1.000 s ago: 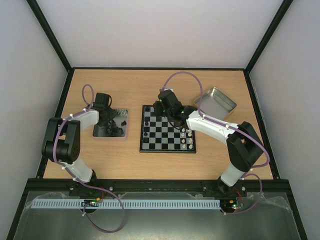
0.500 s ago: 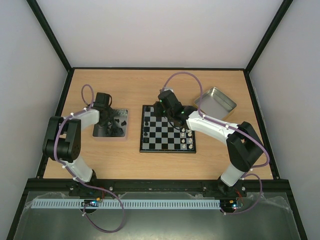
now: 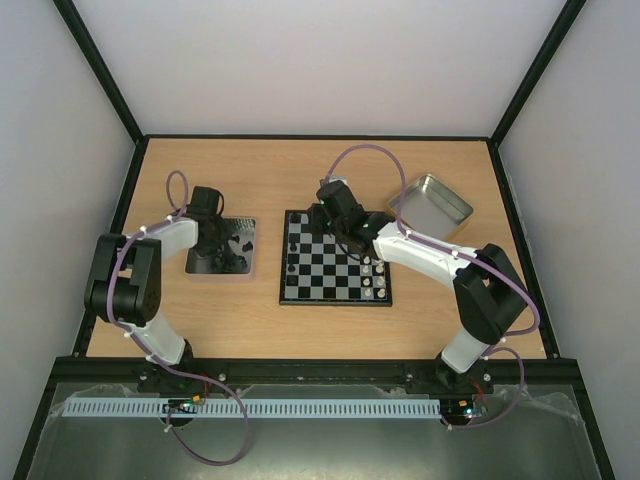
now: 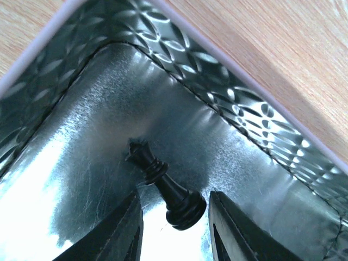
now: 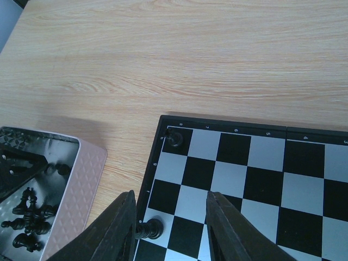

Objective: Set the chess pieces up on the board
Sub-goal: Pick up the chess piece from the storage box.

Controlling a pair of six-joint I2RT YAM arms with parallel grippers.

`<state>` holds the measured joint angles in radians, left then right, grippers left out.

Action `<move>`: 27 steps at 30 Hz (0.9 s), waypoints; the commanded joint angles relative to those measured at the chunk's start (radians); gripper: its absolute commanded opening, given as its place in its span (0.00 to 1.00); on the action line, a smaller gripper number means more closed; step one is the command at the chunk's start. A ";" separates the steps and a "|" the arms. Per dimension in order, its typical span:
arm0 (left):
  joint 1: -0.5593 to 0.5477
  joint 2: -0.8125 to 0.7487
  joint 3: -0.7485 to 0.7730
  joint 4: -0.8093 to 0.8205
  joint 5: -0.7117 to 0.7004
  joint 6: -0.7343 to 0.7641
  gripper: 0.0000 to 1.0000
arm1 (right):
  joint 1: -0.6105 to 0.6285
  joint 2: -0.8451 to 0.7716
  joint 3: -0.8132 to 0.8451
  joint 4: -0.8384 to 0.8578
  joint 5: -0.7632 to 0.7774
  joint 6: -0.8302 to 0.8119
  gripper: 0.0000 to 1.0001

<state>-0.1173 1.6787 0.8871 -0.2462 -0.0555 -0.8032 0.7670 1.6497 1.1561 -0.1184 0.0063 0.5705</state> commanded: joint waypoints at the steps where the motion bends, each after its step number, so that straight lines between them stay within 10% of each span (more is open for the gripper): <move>1: 0.005 -0.005 -0.011 -0.088 0.010 0.030 0.36 | -0.003 -0.031 -0.012 0.016 0.014 0.014 0.35; 27: -0.018 -0.016 0.006 -0.057 0.005 0.145 0.13 | -0.004 -0.064 -0.027 0.028 0.001 0.025 0.34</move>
<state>-0.1181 1.6951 0.9043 -0.2642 -0.0841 -0.7120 0.7670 1.6428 1.1435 -0.1177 0.0044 0.5808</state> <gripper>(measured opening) 0.184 0.346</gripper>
